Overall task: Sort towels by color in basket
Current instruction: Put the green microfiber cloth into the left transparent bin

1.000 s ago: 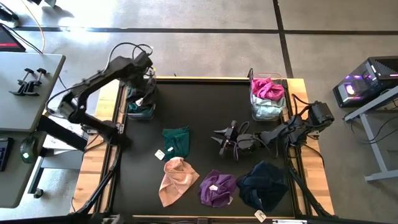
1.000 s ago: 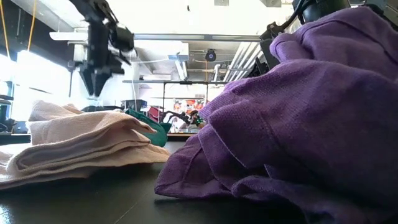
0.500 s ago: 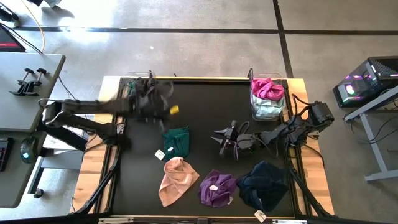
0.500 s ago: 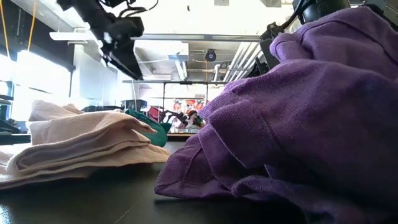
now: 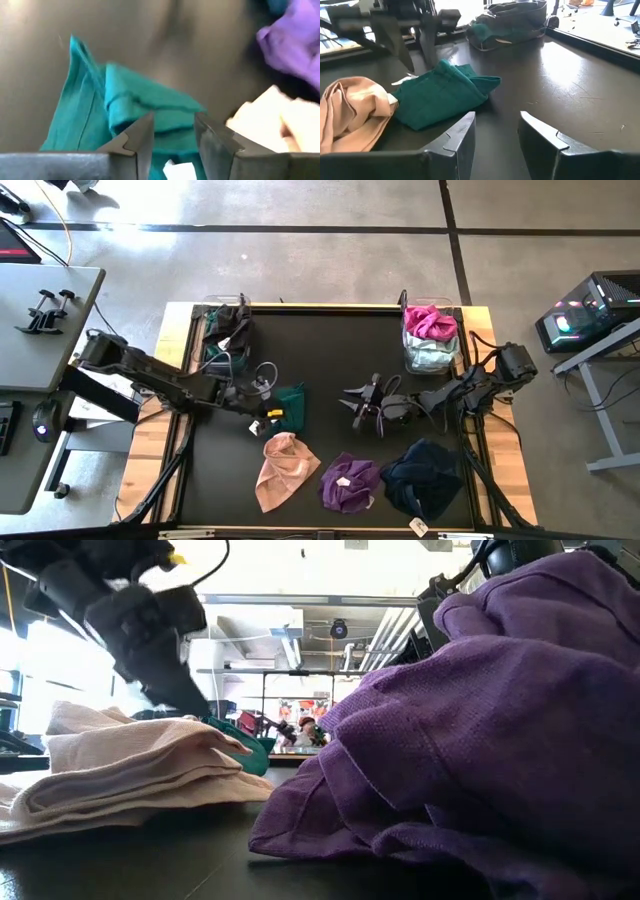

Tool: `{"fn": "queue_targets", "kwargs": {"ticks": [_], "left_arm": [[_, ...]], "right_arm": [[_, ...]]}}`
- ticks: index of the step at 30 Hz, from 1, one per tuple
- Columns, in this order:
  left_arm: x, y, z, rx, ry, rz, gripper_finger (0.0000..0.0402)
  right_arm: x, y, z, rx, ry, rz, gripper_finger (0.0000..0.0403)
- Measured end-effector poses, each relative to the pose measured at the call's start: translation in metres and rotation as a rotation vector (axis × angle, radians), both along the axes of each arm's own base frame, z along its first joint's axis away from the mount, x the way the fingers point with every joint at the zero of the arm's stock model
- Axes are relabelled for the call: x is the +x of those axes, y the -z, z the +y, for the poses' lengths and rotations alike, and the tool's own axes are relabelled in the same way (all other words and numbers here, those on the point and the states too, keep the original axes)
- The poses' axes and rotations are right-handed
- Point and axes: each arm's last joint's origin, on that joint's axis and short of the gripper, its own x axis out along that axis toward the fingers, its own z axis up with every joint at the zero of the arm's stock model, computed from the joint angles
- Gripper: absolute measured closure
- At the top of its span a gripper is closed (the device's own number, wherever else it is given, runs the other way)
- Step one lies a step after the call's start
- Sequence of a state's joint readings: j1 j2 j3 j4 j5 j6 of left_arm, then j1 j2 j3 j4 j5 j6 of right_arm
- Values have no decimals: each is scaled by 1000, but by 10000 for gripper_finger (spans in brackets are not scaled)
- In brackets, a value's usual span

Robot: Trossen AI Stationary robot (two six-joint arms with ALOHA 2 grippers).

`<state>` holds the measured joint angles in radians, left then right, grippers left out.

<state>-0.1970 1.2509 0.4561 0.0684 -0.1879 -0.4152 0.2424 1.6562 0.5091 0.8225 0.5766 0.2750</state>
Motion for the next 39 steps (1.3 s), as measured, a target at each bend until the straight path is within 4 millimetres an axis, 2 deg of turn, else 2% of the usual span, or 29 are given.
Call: {"fn": "queue_targets", "kwargs": {"ticks": [4,9,14,19,25,27,30,33,37,39], "left_arm": [[5,10,0,28,-25,29,236],[12,33,1,99,-71,89,189],[19,56,0,142,-63,155,185],[26,71,-2,214,-36,158,228],[31,74,-2,256,0,104,354],[32,68,-3,241,-6,63,384],[32,50,-8,235,17,7,379],[35,11,-18,290,34,-111,376],[26,-33,-28,452,20,-199,387],[21,-56,-34,514,4,-283,387]], "right_arm": [[0,0,0,13,4,-4,263],[0,-1,-1,0,21,-9,263],[0,0,-1,12,30,-7,263],[0,1,-1,43,33,-10,263],[-1,1,-1,44,33,-5,263],[-1,1,1,44,27,-8,263],[-5,-13,9,11,-15,-38,263],[-15,-40,18,-47,-27,-105,263],[-37,-75,24,-130,-3,-151,263],[-47,-86,26,-156,4,-152,263]]}}
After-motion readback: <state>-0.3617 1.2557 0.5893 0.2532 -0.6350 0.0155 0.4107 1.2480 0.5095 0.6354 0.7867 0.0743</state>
